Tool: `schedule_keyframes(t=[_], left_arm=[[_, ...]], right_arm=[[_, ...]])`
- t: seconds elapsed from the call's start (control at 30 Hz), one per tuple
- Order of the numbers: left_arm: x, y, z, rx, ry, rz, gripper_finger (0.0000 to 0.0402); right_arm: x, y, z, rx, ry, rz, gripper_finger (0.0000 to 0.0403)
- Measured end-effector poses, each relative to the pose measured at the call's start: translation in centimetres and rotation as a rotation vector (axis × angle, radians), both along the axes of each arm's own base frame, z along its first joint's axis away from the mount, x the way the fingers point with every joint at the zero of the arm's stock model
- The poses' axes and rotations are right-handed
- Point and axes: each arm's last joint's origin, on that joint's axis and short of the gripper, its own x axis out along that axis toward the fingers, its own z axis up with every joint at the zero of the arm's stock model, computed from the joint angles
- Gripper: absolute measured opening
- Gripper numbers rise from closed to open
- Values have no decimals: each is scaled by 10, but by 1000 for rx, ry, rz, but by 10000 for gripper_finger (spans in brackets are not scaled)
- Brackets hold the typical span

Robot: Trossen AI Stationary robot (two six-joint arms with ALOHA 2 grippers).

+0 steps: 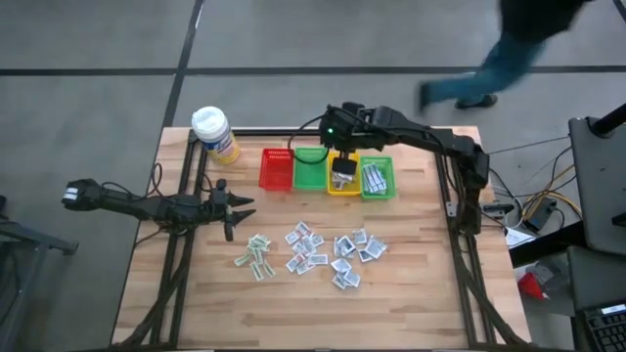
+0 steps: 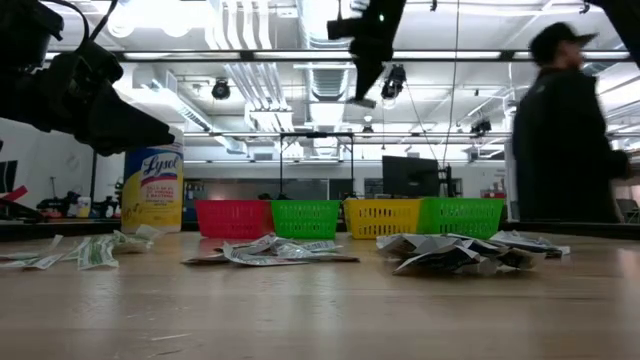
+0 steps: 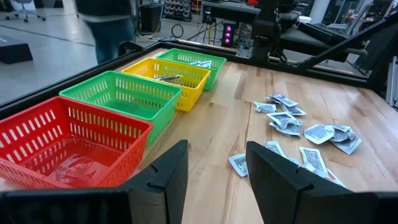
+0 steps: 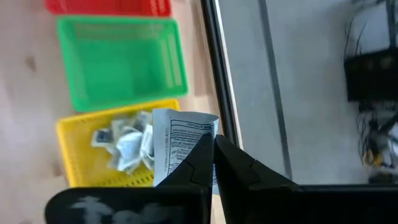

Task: Pick & Place First Aid Supplies
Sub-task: Put the blue alcohol pad into the yellow bin

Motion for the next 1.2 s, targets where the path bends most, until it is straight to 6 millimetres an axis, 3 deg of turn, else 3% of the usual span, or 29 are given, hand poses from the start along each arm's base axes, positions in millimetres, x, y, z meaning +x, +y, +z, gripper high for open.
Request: schedule_keyframes(t=[0.27,0.67,0.9,1.2], left_arm=[[0,0,0,3,1,0,158],[0,0,0,10,3,-2,158],[0,0,0,10,3,-2,158],[0,0,0,11,4,-2,158]], right_arm=[[-5,-29,-44,133,95,-33,8],[-6,-32,-116,216,132,-24,8],[-8,-30,-139,264,114,-9,8],[-5,-29,-153,281,37,-1,8]])
